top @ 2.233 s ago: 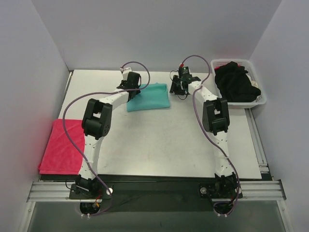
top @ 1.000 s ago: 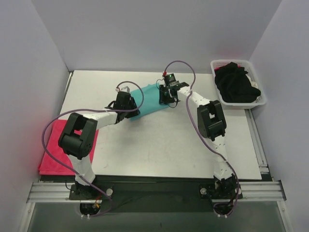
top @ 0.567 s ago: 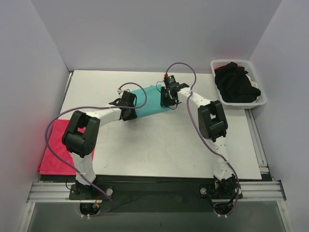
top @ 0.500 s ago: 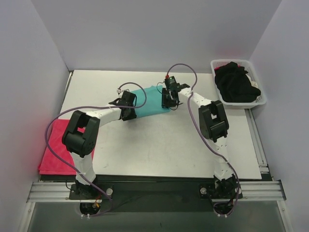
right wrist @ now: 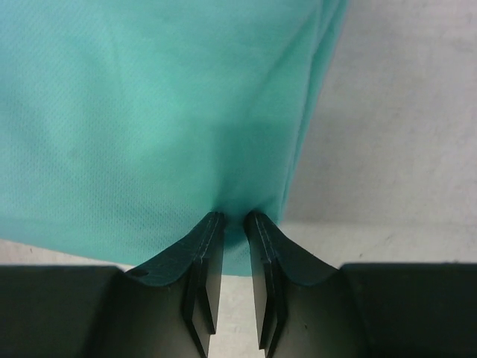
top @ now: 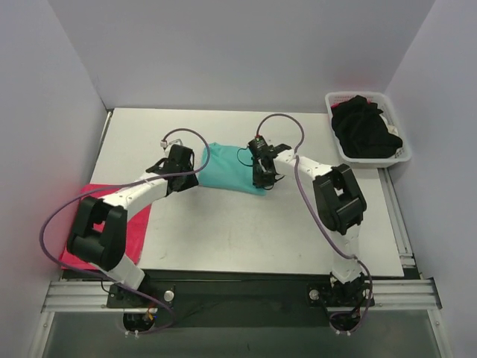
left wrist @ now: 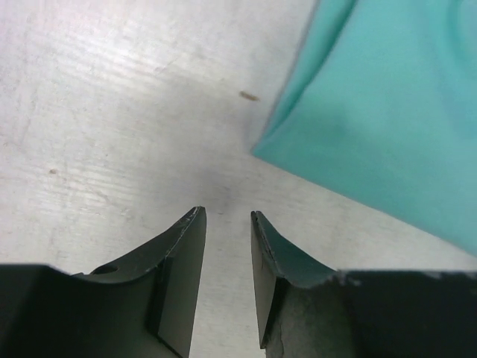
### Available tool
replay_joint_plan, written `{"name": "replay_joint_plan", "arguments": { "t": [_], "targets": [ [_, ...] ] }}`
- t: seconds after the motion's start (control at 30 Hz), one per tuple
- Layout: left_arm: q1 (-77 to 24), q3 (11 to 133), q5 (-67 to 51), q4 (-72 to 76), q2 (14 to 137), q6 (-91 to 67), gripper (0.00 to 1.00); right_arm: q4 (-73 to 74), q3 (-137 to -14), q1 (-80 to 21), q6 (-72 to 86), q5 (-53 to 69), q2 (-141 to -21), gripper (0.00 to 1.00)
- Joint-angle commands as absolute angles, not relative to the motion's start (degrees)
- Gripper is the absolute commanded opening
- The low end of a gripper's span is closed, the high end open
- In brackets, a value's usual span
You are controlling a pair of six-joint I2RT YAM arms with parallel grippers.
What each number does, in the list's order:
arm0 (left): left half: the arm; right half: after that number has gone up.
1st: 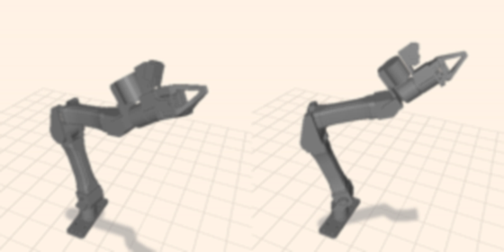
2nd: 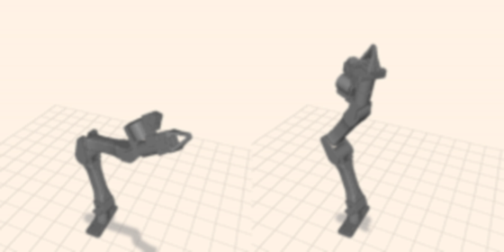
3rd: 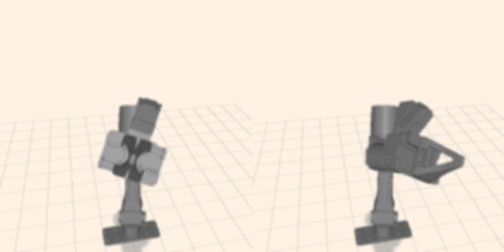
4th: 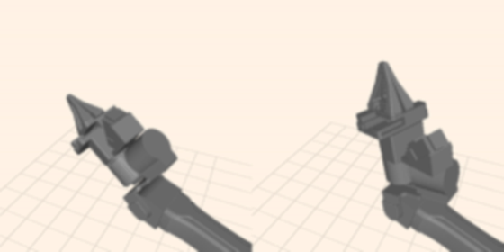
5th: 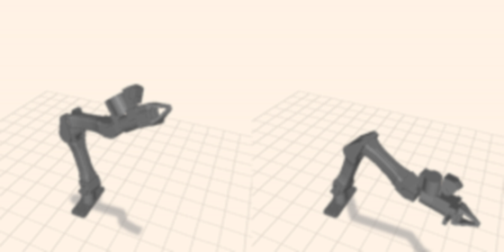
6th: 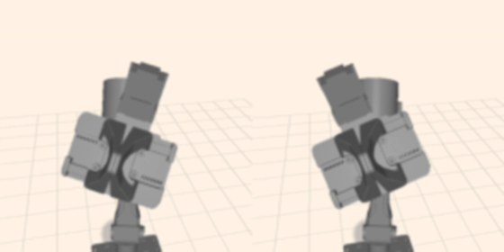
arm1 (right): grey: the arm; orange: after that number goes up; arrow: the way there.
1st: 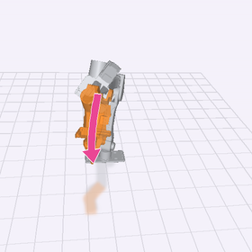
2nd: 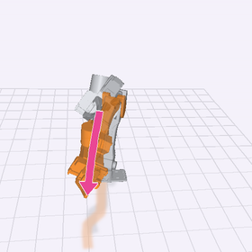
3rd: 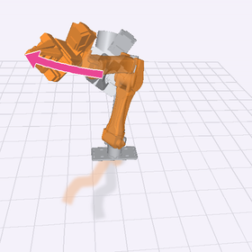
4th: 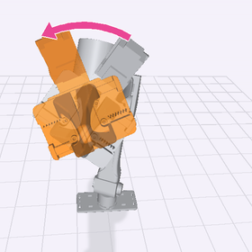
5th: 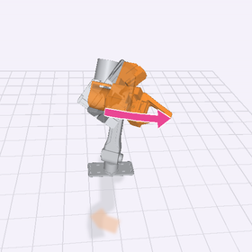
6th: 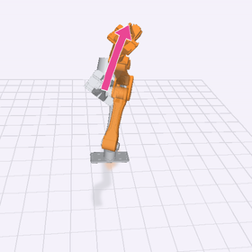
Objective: Fold and stack the t-shirts
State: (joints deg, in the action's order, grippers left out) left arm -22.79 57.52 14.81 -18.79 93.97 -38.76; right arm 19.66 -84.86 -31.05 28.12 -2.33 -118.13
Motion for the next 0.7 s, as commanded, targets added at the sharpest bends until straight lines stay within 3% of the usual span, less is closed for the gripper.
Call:
{"name": "replay_joint_plan", "arguments": {
  "t": [0.0,0.27,0.53,0.67],
  "targets": [
    [-22.85,58.27,7.94,-9.77,88.24,-38.32,0.42,24.52,-83.93,-33.30,29.18,-6.77,-112.34,0.22],
    [-24.08,62.22,-2.63,-0.89,95.00,-38.76,0.42,24.43,-86.48,-33.93,28.75,-11.25,-108.02,0.25],
    [-24.96,63.81,-2.20,11.76,104.85,-37.44,0.41,24.35,-91.93,-33.75,27.07,-9.15,-111.00,0.26],
    [-25.40,64.42,2.34,9.16,106.26,-35.77,0.41,19.97,-91.85,-33.58,26.28,-5.02,-112.85,0.26]
  ]
}}
